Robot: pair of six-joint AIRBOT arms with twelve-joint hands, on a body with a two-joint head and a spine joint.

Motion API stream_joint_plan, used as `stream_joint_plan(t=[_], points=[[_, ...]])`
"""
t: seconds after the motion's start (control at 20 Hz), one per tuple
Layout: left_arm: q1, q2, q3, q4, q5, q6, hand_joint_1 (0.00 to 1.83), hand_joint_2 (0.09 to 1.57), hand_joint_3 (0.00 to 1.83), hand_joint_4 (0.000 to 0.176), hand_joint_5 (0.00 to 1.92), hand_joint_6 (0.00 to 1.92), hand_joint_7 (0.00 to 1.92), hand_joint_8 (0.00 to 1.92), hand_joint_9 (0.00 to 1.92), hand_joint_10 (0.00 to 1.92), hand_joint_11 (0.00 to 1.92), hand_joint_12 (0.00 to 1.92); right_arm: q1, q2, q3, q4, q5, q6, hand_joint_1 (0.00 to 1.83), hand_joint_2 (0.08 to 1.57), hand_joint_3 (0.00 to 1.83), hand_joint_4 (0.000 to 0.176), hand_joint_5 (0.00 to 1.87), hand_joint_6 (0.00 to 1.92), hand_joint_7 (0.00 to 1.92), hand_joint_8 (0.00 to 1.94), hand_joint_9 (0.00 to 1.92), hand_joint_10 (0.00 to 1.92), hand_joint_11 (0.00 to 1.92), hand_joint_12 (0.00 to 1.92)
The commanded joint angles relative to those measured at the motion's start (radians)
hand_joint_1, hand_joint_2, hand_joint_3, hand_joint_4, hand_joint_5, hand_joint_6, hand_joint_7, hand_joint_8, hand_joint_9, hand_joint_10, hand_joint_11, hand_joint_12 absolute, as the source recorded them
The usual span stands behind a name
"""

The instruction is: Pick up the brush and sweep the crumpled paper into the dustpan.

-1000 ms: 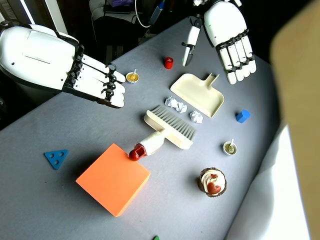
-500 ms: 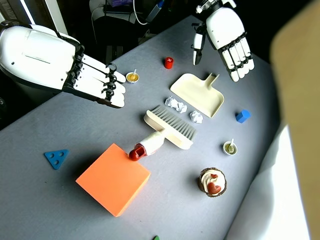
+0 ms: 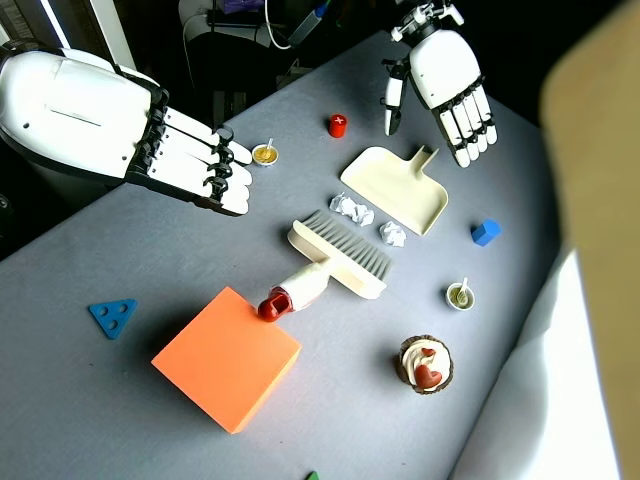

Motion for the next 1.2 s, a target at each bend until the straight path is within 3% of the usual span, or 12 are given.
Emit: stream_joint_plan(t=[0.0, 0.2, 0.4, 0.55, 0.75, 0.9, 1.15], points=[[-0.001, -0.004, 0.014, 0.037, -0.082, 0.003, 0.74, 0.93, 0.01, 0.000, 0.14, 0.01, 0.17, 0.00, 0.18, 0.00, 0.16, 0.03, 0.009, 0.006, -0.004, -0.015, -0.096, 0.004, 0.00, 0.99, 0.00, 0.000, 0.12, 0.01, 0.14, 0.01, 0.15, 0.01, 0.13, 0.01], [0.006, -0.030, 0.035, 0.039, -0.082, 0.003, 0.72, 0.95, 0.00, 0.003, 0.24, 0.01, 0.19, 0.00, 0.19, 0.00, 0.18, 0.03, 0.009, 0.006, -0.004, -0.015, -0.096, 0.004, 0.00, 1.00, 0.00, 0.000, 0.10, 0.00, 0.12, 0.00, 0.13, 0.00, 0.11, 0.00], [0.012, -0.054, 0.055, 0.045, -0.088, 0.003, 0.69, 1.02, 0.02, 0.022, 0.28, 0.01, 0.16, 0.00, 0.12, 0.00, 0.14, 0.01, 0.009, 0.006, -0.004, -0.019, -0.096, 0.004, 0.00, 1.00, 0.00, 0.000, 0.08, 0.00, 0.11, 0.00, 0.12, 0.00, 0.10, 0.00], [0.020, -0.071, 0.076, 0.047, -0.081, 0.003, 0.68, 1.05, 0.02, 0.017, 0.29, 0.01, 0.15, 0.00, 0.11, 0.00, 0.14, 0.00, 0.009, 0.006, -0.005, -0.020, -0.096, 0.004, 0.00, 1.01, 0.01, 0.000, 0.10, 0.01, 0.12, 0.01, 0.12, 0.01, 0.10, 0.00], [0.029, -0.077, 0.098, 0.054, -0.084, -0.006, 0.68, 1.03, 0.00, 0.025, 0.29, 0.00, 0.17, 0.00, 0.14, 0.01, 0.16, 0.01, 0.009, 0.006, -0.006, -0.021, -0.096, 0.004, 0.00, 1.03, 0.01, 0.000, 0.10, 0.00, 0.12, 0.00, 0.12, 0.00, 0.09, 0.00], [0.035, -0.078, 0.117, 0.056, -0.083, -0.016, 0.70, 1.03, 0.00, 0.014, 0.30, 0.00, 0.19, 0.00, 0.15, 0.01, 0.15, 0.01, 0.009, 0.006, -0.006, -0.022, -0.096, 0.004, 0.00, 1.02, 0.00, 0.000, 0.09, 0.00, 0.10, 0.00, 0.11, 0.00, 0.09, 0.00], [0.055, -0.091, 0.121, 0.056, -0.105, -0.035, 0.66, 1.03, 0.00, 0.019, 0.29, 0.00, 0.18, 0.00, 0.15, 0.00, 0.16, 0.01, 0.009, 0.006, -0.008, -0.023, -0.096, 0.004, 0.00, 1.03, 0.00, 0.000, 0.10, 0.00, 0.12, 0.00, 0.12, 0.00, 0.11, 0.01]])
